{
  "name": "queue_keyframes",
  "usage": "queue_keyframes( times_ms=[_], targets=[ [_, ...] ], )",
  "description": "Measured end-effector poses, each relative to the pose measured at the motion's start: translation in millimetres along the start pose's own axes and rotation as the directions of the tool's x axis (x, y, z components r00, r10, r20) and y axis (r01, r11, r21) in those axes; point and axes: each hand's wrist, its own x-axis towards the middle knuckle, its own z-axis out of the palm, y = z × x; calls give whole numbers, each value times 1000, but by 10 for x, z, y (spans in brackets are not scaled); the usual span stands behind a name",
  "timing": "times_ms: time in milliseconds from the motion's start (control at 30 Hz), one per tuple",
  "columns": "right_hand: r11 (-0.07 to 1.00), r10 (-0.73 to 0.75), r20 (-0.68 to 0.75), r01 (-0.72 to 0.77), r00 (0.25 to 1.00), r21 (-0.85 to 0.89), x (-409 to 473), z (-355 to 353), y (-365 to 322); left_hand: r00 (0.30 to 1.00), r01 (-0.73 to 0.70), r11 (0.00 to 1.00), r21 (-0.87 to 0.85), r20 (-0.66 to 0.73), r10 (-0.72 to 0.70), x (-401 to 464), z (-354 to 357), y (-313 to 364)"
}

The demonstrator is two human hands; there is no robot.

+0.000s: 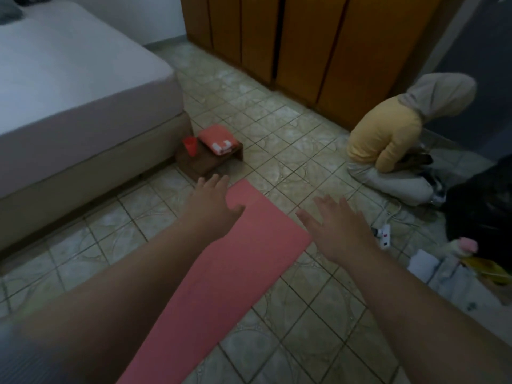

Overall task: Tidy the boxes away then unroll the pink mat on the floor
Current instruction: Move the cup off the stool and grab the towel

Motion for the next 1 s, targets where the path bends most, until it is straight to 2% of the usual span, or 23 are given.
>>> queue_keyframes(
  times_ms=[133,267,400,533,600,700,800,1000],
  targets=[
    [1000,26,71,-25,997,-18,69,-105,318,1000,-8,1000,-5,17,8,99,167,278],
    [1000,9,67,-9,998,4,384,-352,501,997,10,1000,-2,80,-10,194,382,443],
    [1000,-28,33,28,999,10,966,-660,488,992,1,999,32,124,-5,332,616,562],
    [996,-92,-29,92,995,4,1711,-949,373,972,19,1000,-13,234,-16,597,902,705],
    [994,-103,-63,104,993,12,2086,-1064,348,962,13,1000,2,272,-13,856,987,793],
    [994,-112,-39,112,993,3,2547,-1143,349,955,25,1000,3,296,-25,1347,993,908],
    [994,-109,15,109,994,-11,2852,-1087,466,968,22,999,35,251,-30,1967,845,1010],
    [995,-59,206,74,977,-64,3259,-880,833,995,90,996,7,50,-90,3404,306,1237]
  ],
)
